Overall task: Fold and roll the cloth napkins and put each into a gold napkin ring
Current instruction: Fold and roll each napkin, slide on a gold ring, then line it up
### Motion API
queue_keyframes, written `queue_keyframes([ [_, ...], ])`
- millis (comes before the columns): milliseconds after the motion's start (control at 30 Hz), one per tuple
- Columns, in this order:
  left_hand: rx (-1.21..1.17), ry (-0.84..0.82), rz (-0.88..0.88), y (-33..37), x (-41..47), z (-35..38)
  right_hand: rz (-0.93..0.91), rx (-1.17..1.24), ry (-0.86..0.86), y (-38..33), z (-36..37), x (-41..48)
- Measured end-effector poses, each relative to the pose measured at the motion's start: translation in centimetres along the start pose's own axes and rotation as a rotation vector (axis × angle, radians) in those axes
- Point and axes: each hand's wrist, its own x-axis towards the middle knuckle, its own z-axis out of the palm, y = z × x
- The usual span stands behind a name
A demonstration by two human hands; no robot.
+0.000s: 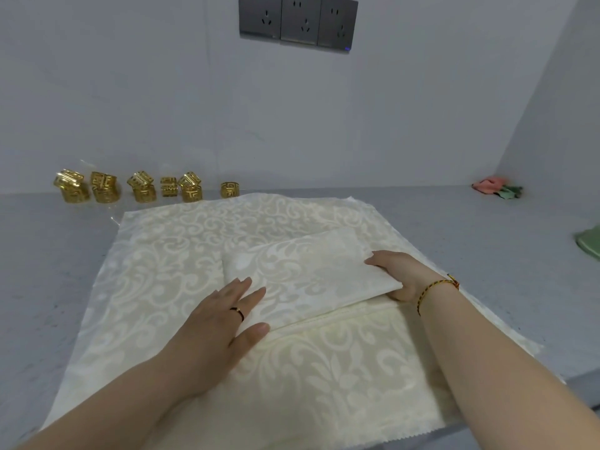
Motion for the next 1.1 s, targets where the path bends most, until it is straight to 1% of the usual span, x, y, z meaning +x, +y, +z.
queue_keyframes([
  [67,-0.005,-0.015,0.004,0.0,0.2,0.1,-0.008,-0.017,0.019,0.1,-0.2,0.3],
  [133,-0.033,-0.016,0.004,-0.2,0.1,0.3,-0.051,-0.133,0.028,0.0,-0.6,0.3],
  [267,-0.050,-0.027,0.039,-0.3,-0.5,0.1,-0.117,-0.635,0.102,-0.6,-1.1,-0.6],
  [300,-0.024,-0.041,0.049,-0.2,-0.6,0.2,-0.155,-0.764,0.141,-0.7,-1.0,-0.9],
  [367,0.025,-0.066,0.057,-0.1,-0.7,0.3,-0.307,-0.934,0.225,-1.0,0.3,-1.8],
  [433,0.062,-0.073,0.055,0.0,-0.6,0.5,-0.509,-0.974,0.230,-0.9,3.0,-3.2],
  [467,0.074,-0.071,0.053,-0.2,-0.5,0.6,-0.614,-0.980,0.179,-0.6,4.8,-4.1],
  [533,0.101,-0.074,0.056,-0.2,-0.5,0.7,-0.781,-1.024,0.007,0.7,8.3,-5.6],
  [567,0.115,-0.074,0.053,-0.2,-0.5,0.7,-0.823,-1.062,-0.083,1.5,9.7,-6.0],
  [600,0.128,-0.066,0.051,-0.2,-0.5,0.8,-0.846,-1.110,-0.147,2.3,10.5,-6.0],
  [633,0.133,-0.063,0.043,-0.2,-0.6,0.7,-0.844,-1.146,-0.168,2.9,10.8,-6.0],
  [700,0.142,-0.050,0.060,-0.5,-0.8,0.7,-0.764,-1.169,-0.159,3.6,9.8,-5.4],
  [733,0.131,-0.012,0.089,-0.5,-0.7,0.8,-0.739,-1.162,-0.142,3.7,8.8,-5.0],
  [767,0.111,0.009,0.122,-0.2,-0.9,0.4,-0.735,-1.160,-0.114,3.8,7.6,-4.6],
  [833,0.166,0.024,0.170,0.1,-0.5,0.5,-0.731,-1.172,-0.068,3.8,5.1,-3.9],
  [900,0.155,0.081,0.190,1.2,-0.3,0.1,-0.695,-1.155,-0.036,3.7,2.9,-3.3],
  [933,0.144,0.142,0.202,0.9,-0.2,0.5,-0.670,-1.135,-0.033,3.6,2.1,-3.2],
  [967,0.085,0.218,0.180,1.2,-0.5,0.1,-0.657,-1.115,-0.021,3.5,1.4,-3.2],
  [1000,0.103,0.237,0.152,1.2,-0.9,-0.2,-0.670,-1.096,-0.014,3.4,1.0,-3.3],
  [1033,0.145,0.249,0.187,1.4,-1.1,-0.9,-0.709,-1.082,-0.012,3.4,0.8,-3.6],
  [1067,0.217,0.228,0.256,1.0,-1.1,-0.9,-0.783,-1.072,-0.027,3.3,0.8,-4.0],
  [1100,0.328,0.277,0.324,0.5,-1.0,-0.7,-0.849,-1.085,-0.048,3.4,1.0,-4.5],
])
